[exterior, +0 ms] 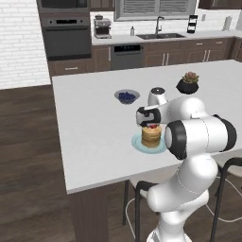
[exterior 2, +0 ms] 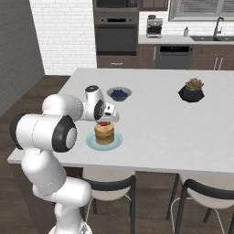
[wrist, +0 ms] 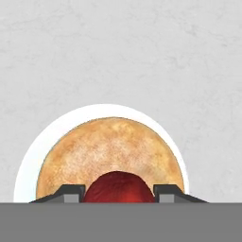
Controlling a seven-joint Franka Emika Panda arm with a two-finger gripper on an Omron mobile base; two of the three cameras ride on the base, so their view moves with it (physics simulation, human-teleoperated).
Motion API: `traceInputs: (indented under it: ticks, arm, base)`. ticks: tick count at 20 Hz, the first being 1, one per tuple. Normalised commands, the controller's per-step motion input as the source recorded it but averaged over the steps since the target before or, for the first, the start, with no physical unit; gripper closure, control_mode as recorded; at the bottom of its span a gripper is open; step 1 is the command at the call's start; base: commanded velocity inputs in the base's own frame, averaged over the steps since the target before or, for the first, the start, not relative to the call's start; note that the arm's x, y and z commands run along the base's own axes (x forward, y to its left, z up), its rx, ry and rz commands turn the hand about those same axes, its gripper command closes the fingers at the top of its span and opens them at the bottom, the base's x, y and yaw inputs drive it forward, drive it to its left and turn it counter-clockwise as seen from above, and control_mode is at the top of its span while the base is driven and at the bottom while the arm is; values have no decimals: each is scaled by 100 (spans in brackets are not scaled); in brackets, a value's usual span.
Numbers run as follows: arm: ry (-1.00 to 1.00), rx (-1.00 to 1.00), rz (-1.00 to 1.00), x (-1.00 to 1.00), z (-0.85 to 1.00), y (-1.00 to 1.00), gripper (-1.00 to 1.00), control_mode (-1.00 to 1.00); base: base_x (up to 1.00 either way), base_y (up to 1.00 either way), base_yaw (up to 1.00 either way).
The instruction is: Take the strawberry from the fridge and place it on top of the pancake, located on the dining counter.
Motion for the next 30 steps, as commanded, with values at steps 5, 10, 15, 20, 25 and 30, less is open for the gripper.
traceInputs:
  ticks: [5,10,15,20,25,30]
  arm:
    - [0,0,0,0,0,0,-100,-100]
    - [0,0,0,0,0,0,-100,-100]
    - [0,0,0,0,12,0,-100,-100]
    - [0,-3,0,0,51,4,-100,-100]
    - [-1,-2,0,-38,66,6,-100,-100]
    - [0,1,0,-84,57,38,-100,-100]
  base:
    - [0,0,0]
    - [0,0,0]
    - [0,0,0]
    - [0,0,0]
    - [0,0,0]
    - [0,0,0]
